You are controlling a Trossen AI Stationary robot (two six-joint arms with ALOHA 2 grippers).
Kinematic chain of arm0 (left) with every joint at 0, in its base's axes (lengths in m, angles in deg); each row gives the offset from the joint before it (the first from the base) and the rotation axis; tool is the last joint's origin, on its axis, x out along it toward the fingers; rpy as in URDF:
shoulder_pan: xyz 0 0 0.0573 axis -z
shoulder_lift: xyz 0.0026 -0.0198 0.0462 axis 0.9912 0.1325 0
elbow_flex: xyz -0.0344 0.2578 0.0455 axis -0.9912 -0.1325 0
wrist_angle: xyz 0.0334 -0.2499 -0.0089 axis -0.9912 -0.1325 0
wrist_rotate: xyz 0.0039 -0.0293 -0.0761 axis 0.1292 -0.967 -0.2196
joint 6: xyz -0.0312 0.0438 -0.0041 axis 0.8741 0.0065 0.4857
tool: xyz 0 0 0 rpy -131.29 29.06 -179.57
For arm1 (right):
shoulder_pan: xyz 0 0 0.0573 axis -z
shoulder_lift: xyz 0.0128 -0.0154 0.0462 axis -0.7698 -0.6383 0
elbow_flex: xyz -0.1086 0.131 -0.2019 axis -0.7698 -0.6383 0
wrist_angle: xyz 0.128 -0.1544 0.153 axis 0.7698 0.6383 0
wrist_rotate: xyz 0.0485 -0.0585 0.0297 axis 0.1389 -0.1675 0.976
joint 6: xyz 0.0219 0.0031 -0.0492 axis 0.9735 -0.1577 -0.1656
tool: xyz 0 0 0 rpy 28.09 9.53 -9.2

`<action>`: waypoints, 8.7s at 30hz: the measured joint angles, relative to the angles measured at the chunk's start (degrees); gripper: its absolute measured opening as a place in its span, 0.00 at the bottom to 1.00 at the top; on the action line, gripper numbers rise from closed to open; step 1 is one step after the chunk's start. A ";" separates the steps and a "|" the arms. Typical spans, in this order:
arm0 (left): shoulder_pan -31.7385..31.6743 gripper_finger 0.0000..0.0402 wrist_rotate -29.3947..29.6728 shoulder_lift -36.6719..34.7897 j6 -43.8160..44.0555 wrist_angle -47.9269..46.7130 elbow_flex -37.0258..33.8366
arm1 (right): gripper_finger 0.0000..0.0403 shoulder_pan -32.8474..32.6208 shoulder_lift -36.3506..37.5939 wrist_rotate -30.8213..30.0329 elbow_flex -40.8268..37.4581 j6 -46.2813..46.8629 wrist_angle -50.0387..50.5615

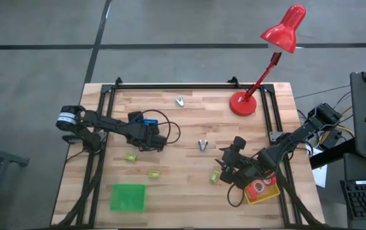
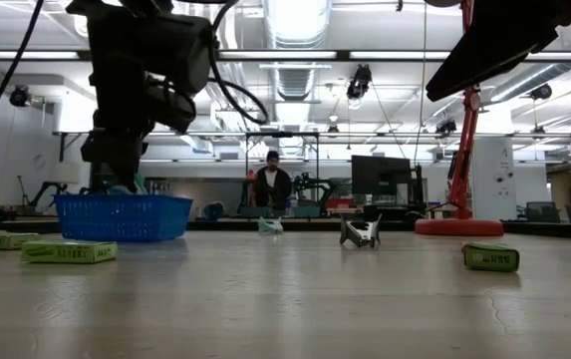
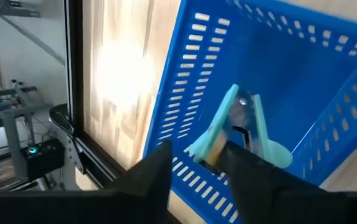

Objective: Pick and place Stapler, Stapler remover, tape
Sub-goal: Put the bottom sky blue staple remover into the blue bin, then put the sky blue staple remover into the blue bin, then put the black staple remover into the blue bin

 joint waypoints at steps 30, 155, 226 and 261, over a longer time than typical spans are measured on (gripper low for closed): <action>-2.64 0.65 7.54 0.00 -9.22 24.58 8.68 | 0.54 0.02 -0.02 0.02 -0.23 -0.35 -0.38; -20.67 0.00 -17.49 13.29 -39.72 -7.25 39.04 | 0.54 0.02 -0.02 1.84 -2.58 -3.04 -0.68; -6.13 0.31 -29.82 9.91 -53.71 57.97 8.68 | 0.54 0.11 0.07 4.26 -2.54 -3.65 1.28; -2.21 0.27 -22.82 23.49 -73.56 61.33 15.22 | 0.54 0.15 0.07 4.37 -3.87 -2.55 1.09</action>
